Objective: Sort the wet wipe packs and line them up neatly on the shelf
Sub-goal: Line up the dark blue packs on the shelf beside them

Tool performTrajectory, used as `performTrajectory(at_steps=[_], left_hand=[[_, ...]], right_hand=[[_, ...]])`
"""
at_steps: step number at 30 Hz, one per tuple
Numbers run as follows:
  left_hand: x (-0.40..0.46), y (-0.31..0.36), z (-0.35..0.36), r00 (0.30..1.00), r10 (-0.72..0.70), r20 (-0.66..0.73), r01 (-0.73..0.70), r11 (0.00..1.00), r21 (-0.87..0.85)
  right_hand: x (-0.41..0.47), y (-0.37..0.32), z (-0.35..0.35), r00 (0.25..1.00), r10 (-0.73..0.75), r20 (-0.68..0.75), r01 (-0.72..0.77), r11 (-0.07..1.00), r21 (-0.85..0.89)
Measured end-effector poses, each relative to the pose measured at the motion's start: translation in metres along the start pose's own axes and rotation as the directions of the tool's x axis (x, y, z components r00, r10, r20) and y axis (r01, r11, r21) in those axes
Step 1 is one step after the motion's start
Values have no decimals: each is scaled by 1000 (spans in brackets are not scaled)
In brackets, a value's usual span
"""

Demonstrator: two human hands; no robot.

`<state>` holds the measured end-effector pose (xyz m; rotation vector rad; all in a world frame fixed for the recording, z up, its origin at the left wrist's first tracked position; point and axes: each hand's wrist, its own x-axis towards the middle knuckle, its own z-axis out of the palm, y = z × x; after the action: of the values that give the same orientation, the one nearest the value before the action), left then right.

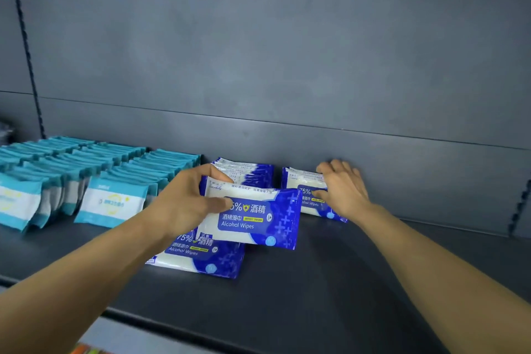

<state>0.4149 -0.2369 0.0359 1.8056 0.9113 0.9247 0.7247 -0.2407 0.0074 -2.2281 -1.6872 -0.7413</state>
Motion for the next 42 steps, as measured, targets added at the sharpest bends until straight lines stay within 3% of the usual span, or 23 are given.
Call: performTrajectory(at_steps=[4,8,11,13,14,17,19,21,29,35,40,42], left_hand=[[1,7,6,999,25,26,-26,998,50],[8,20,20,997,69,43,-71,997,44],[19,28,42,992,113,58,-113,994,-7],[29,30,62,990,124,69,-121,992,-38],[36,29,73,990,120,72,-116,992,-47],[55,24,103,995,84,55,-81,995,-50],[67,18,119,997,70,43,-68,997,-32],[78,12,130,998,63,23,-64,997,30],[103,4,137,998,0,63,-27,909,415],[103,-12,144,994,-92,59,66,935,347],[109,-7,145,990,-116,76,85,940,329],[112,-6,146,989,-124,82,92,943,319]], right_hand=[[-6,0,-2,998,56,-9,-56,998,19],[-12,9,-27,987,131,-89,-95,940,327],[-19,13,-61,985,169,-27,-107,734,671],[-29,12,-84,982,72,176,-188,496,848],[-35,13,-91,964,-17,265,-226,469,853],[-45,20,-84,913,-149,381,-200,650,733],[-43,24,-67,937,-80,339,-160,766,622],[-38,26,-52,961,3,276,-163,812,560],[-27,18,-20,968,145,207,-223,872,435],[-42,18,-16,986,150,76,-167,931,323],[-46,18,-7,924,248,291,-352,850,392],[-43,17,-2,924,253,288,-356,844,400]])
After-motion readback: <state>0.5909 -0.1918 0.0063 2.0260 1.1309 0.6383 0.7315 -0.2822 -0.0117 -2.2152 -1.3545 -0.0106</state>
